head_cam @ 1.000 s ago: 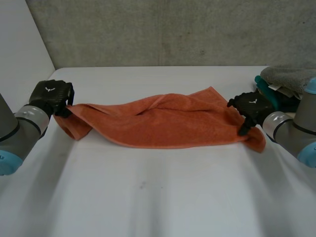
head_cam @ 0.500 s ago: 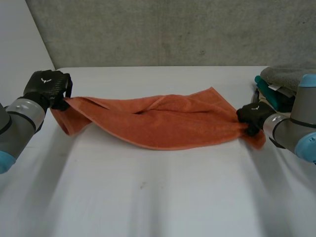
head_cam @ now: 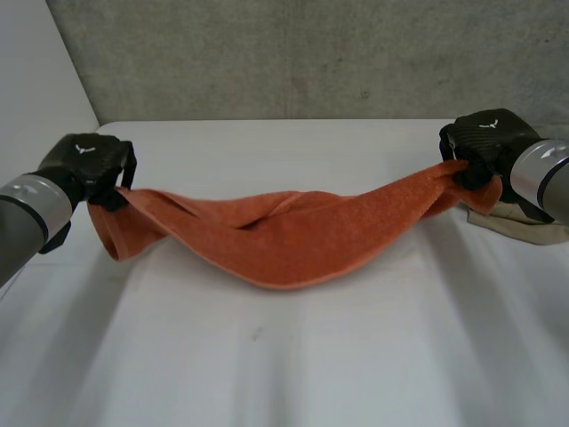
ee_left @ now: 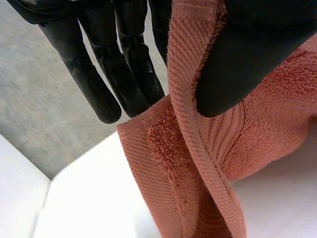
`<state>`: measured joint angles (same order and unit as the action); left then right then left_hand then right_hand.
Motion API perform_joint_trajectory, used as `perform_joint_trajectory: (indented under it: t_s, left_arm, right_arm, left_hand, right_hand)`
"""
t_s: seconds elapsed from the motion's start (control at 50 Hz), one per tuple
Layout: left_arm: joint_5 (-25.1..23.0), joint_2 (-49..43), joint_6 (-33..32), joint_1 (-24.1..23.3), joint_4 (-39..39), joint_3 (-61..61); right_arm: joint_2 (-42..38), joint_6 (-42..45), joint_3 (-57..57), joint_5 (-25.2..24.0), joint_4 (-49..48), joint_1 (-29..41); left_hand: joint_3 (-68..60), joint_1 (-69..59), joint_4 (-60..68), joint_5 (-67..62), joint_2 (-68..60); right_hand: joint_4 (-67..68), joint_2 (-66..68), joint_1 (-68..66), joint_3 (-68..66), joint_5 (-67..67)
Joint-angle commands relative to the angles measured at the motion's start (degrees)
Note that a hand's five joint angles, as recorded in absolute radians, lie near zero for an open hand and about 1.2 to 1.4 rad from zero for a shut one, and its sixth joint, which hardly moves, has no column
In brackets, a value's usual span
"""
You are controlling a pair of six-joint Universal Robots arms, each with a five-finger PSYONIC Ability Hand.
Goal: Fold the laundry.
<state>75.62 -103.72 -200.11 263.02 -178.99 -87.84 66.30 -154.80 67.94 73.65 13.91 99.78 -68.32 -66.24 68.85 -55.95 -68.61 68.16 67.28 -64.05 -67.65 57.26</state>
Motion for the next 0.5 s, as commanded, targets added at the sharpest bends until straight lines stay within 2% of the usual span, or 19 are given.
perform_joint_trajectory:
  t_s: [0.02, 0.12, 0.22, 0.26, 0.28, 0.34, 0.42, 0.5]
  left_arm:
    - [1.02, -11.22, -5.98, 0.30, -2.76, 3.98]
    - [4.70, -21.94, -13.01, -0.40, -6.28, 12.75]
    - [7.52, -28.90, -15.57, -1.81, -5.76, 19.54]
    - [8.40, -30.31, -16.10, -2.25, -5.32, 21.12]
    - [9.45, -30.66, -16.36, -2.51, -4.70, 22.35]
    - [10.86, -29.97, -17.24, -2.69, -3.91, 23.41]
    - [11.66, -27.16, -17.77, -2.51, -3.73, 21.32]
    - [10.26, -23.38, -17.51, -1.55, -5.22, 17.02]
  right_arm:
    - [-7.05, 0.02, -6.23, 3.16, 1.20, 2.96]
    - [-14.86, -0.24, -12.20, 7.20, 1.20, 6.04]
    - [-19.71, -0.24, -15.73, 11.42, 0.33, 8.24]
    - [-20.77, -0.42, -16.35, 13.09, -0.37, 9.03]
    - [-20.77, -0.51, -16.35, 13.45, -0.64, 9.21]
    - [-20.51, -1.03, -15.56, 14.06, -1.69, 9.56]
    - [-18.76, -1.12, -13.37, 13.54, -3.45, 9.56]
    - [-16.92, -0.60, -10.91, 13.01, -5.29, 9.47]
  left_hand:
    - [-11.68, -13.76, 11.15, -14.05, -11.39]
    - [-11.68, -13.76, 11.15, -14.05, -11.39]
    - [-11.53, -13.61, 11.00, -13.90, -11.24]
    - [-2.83, -4.91, 2.30, -5.20, -2.55]
    - [8.88, 6.79, -9.40, 6.51, 9.16]
    - [31.94, 29.86, -32.47, 29.57, 32.23]
    - [39.59, 37.51, -40.12, 37.22, 39.88]
    - [38.27, 36.19, -38.80, 35.90, 38.56]
  right_hand:
    - [11.84, 12.73, -15.95, -12.35, 12.74]
    - [11.84, 12.73, -15.95, -12.35, 12.74]
    - [11.84, 12.73, -15.95, -12.35, 12.74]
    - [11.84, 12.73, -15.95, -12.35, 12.74]
    - [11.84, 12.73, -15.95, -12.35, 12.74]
    - [11.84, 12.73, -15.95, -12.35, 12.74]
    - [11.84, 12.73, -15.95, -12.35, 12.74]
    - [11.84, 12.73, -15.95, -12.35, 12.74]
